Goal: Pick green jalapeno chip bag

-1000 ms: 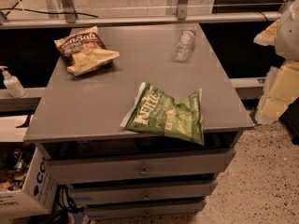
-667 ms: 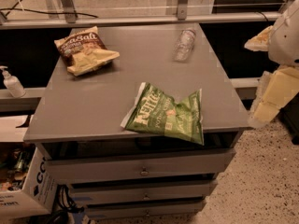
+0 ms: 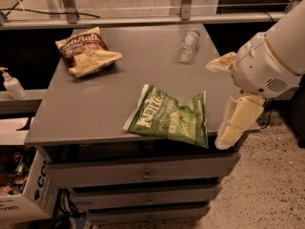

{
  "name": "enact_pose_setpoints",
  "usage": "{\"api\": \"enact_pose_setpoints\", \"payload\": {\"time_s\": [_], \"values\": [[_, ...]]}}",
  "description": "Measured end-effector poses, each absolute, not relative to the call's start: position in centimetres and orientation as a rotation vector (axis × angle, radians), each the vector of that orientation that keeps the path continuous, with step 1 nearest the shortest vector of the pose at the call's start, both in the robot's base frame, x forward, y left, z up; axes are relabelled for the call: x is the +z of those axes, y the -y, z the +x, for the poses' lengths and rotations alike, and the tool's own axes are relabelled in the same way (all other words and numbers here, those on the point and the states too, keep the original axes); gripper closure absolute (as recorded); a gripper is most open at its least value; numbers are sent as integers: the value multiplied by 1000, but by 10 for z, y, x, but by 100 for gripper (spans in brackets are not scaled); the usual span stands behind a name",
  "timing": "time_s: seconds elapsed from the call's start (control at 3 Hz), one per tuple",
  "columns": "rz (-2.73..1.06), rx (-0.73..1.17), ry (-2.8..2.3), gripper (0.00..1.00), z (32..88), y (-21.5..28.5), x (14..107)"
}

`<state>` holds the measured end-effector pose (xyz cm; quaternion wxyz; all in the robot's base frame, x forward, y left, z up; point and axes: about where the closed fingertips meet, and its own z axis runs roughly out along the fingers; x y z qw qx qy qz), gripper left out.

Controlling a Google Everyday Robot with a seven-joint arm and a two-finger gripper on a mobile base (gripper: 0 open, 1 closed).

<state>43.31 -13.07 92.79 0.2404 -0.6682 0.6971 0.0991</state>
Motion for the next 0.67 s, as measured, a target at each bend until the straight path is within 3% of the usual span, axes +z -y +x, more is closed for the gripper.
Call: {"api": "enact_pose_setpoints", "payload": {"time_s": [0.67], "values": [[-1926,343,-1773,0,440,89,874]]}}
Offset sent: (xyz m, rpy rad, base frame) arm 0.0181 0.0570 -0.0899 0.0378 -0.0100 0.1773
